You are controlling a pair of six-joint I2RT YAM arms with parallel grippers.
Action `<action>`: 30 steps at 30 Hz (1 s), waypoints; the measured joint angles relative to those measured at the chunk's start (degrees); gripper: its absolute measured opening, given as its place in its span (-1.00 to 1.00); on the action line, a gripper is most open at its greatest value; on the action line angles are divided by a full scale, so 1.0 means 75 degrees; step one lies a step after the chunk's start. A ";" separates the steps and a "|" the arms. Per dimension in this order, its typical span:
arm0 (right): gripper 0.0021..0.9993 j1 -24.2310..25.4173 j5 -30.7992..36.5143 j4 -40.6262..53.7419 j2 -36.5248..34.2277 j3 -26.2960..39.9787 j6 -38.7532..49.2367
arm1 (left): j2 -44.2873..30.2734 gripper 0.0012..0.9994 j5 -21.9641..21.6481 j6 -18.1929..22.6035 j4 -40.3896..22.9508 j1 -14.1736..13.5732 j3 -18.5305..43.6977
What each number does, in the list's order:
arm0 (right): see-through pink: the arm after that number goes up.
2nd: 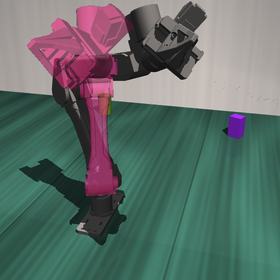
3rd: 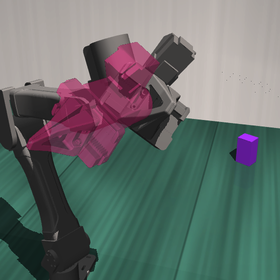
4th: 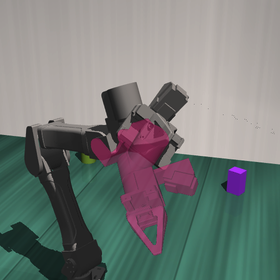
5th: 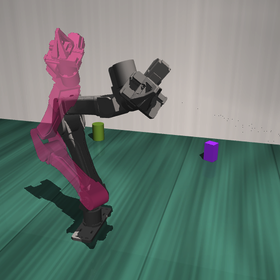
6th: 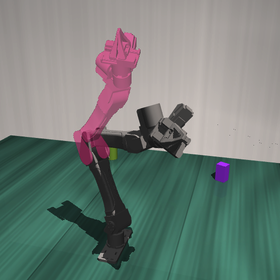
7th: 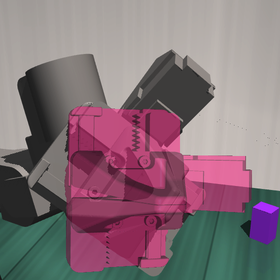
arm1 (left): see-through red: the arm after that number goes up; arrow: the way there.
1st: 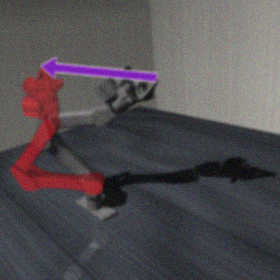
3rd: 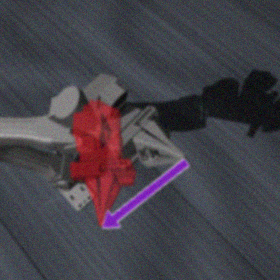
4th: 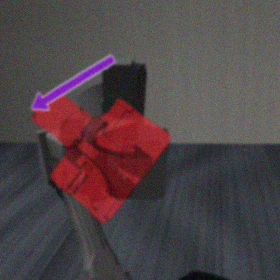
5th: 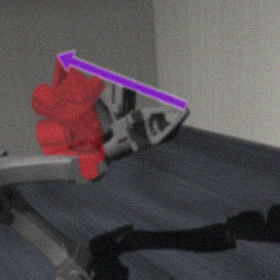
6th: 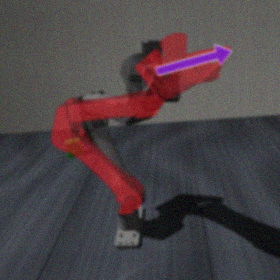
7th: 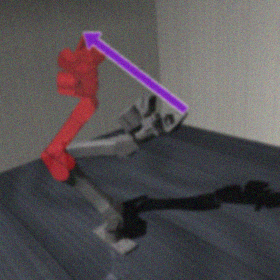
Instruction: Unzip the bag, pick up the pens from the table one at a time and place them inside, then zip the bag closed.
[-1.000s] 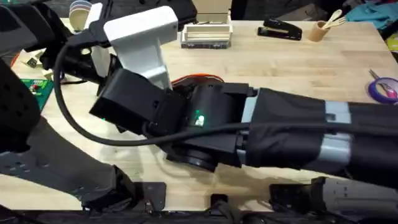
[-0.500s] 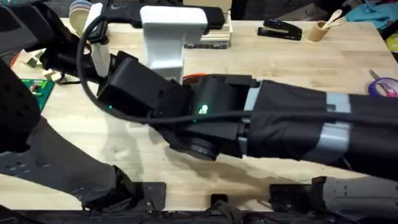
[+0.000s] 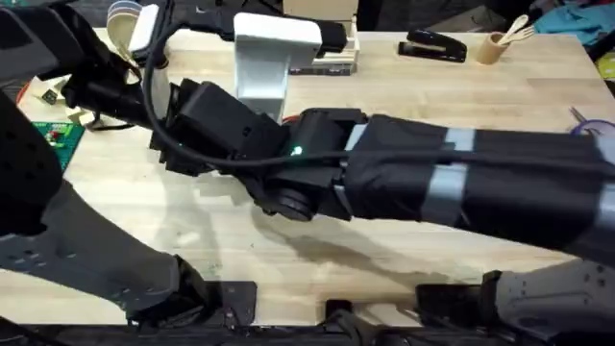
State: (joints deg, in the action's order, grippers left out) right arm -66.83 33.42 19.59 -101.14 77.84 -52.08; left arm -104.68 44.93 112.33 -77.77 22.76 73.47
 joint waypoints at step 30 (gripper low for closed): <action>-0.13 0.0552 0.0025 -0.0391 -0.0947 0.0003 -0.0025 | 0.0000 0.99 0.0000 -0.0003 -0.0002 0.0000 0.0000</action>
State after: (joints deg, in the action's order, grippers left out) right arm -62.70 33.60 16.67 -108.24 77.87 -52.27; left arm -104.68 44.93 112.31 -77.78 22.76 73.47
